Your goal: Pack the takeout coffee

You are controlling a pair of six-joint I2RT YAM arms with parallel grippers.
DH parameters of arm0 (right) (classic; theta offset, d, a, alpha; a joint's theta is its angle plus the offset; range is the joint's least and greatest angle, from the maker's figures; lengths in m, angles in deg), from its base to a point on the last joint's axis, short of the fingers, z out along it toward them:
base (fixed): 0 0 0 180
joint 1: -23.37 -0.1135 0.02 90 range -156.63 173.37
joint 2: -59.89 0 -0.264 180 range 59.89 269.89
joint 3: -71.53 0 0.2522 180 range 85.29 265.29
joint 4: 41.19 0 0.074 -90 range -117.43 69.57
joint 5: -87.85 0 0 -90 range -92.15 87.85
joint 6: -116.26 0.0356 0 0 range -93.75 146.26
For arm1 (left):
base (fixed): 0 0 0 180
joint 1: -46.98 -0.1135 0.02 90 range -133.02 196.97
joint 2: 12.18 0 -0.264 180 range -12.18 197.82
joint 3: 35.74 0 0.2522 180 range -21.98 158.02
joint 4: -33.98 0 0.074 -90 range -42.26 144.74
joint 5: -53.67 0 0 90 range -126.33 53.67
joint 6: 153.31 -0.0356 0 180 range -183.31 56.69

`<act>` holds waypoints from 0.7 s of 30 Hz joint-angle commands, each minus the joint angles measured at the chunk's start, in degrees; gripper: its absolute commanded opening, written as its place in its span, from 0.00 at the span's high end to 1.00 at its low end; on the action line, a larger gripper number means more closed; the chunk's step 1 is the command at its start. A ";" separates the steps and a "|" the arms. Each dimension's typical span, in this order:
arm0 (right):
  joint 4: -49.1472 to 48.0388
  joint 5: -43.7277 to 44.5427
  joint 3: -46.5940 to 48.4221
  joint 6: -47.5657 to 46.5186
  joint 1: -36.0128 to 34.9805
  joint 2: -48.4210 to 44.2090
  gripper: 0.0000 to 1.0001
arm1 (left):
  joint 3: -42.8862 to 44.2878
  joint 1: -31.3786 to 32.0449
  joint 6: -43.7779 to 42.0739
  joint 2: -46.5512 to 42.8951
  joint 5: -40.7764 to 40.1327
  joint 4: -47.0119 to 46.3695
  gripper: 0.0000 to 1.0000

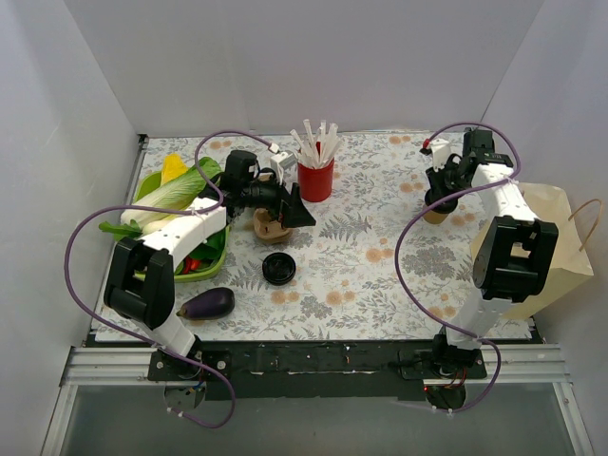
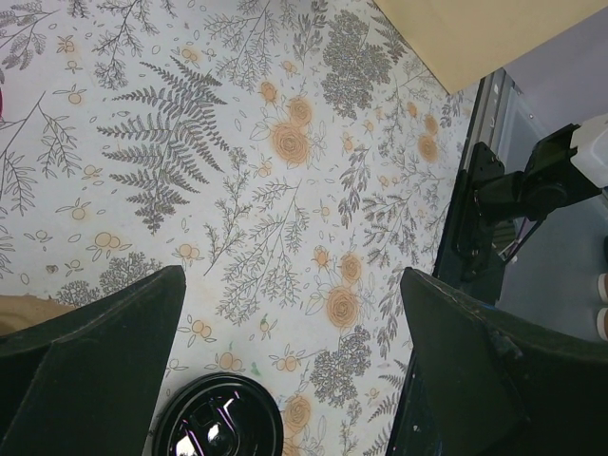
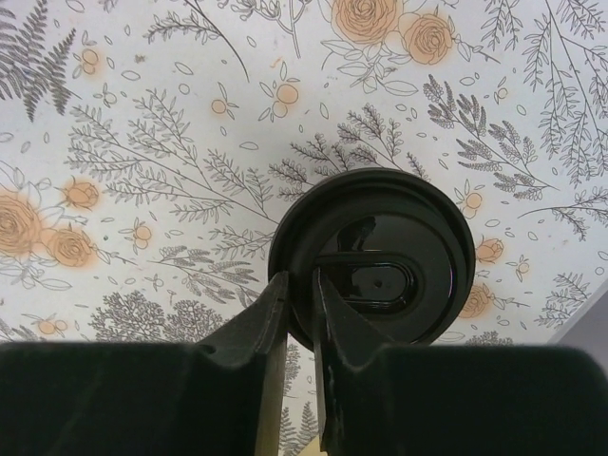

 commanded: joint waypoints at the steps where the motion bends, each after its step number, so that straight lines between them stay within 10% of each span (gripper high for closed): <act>1: -1.13 1.61 -0.82 1.09 0.46 -0.25 0.70 | 2.65 0.09 -2.41 -0.71 -0.82 1.41 0.02; 15: -0.26 0.56 1.55 3.99 0.46 -3.23 0.49 | 10.99 0.09 -9.26 0.52 -6.53 12.20 0.02; 21: -1.31 1.69 1.20 7.32 0.29 -6.83 0.31 | 22.33 -0.26 -6.90 4.56 -31.20 25.92 0.02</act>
